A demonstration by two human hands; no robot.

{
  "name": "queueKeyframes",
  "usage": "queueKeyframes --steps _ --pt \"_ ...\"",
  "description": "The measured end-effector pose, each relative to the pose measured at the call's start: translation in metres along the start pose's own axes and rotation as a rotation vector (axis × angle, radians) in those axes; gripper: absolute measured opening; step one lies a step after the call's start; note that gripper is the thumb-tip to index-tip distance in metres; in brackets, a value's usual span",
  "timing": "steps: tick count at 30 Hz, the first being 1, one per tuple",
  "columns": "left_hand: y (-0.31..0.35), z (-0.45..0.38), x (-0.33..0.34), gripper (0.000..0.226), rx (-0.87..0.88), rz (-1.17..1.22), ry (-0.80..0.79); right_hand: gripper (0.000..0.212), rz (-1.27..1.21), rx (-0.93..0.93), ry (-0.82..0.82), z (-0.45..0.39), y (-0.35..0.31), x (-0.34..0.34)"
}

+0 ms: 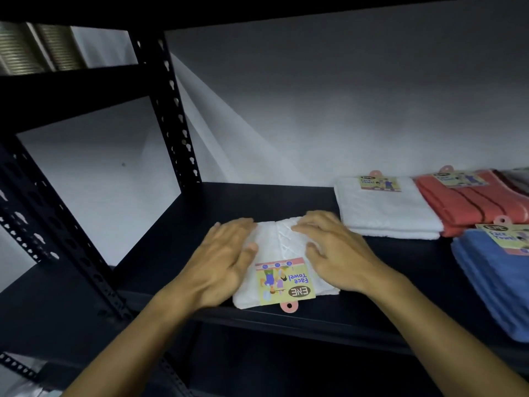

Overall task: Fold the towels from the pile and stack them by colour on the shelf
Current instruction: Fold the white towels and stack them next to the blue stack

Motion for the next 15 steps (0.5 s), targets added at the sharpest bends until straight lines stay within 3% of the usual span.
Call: queueKeyframes --steps 3,5,15 --pt "-0.003 -0.034 0.024 0.064 -0.081 -0.214 -0.259 0.051 0.108 0.083 -0.250 -0.034 0.003 0.033" --pt "-0.015 -0.044 0.033 0.066 -0.125 -0.274 -0.339 0.053 0.133 0.120 -0.351 -0.042 0.010 0.045" --pt "-0.030 -0.050 0.038 0.065 -0.115 -0.209 -0.360 0.053 0.125 0.169 -0.451 -0.044 0.020 0.055"
Point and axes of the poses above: each hand's wrist, its own z-axis away from the middle knuckle, its own x-axis out of the palm, y = z × x, the point moved 7 cm from there along -z, towards the middle knuckle, and after that the axes turned 12 degrees about -y, right-handed, at the moved point
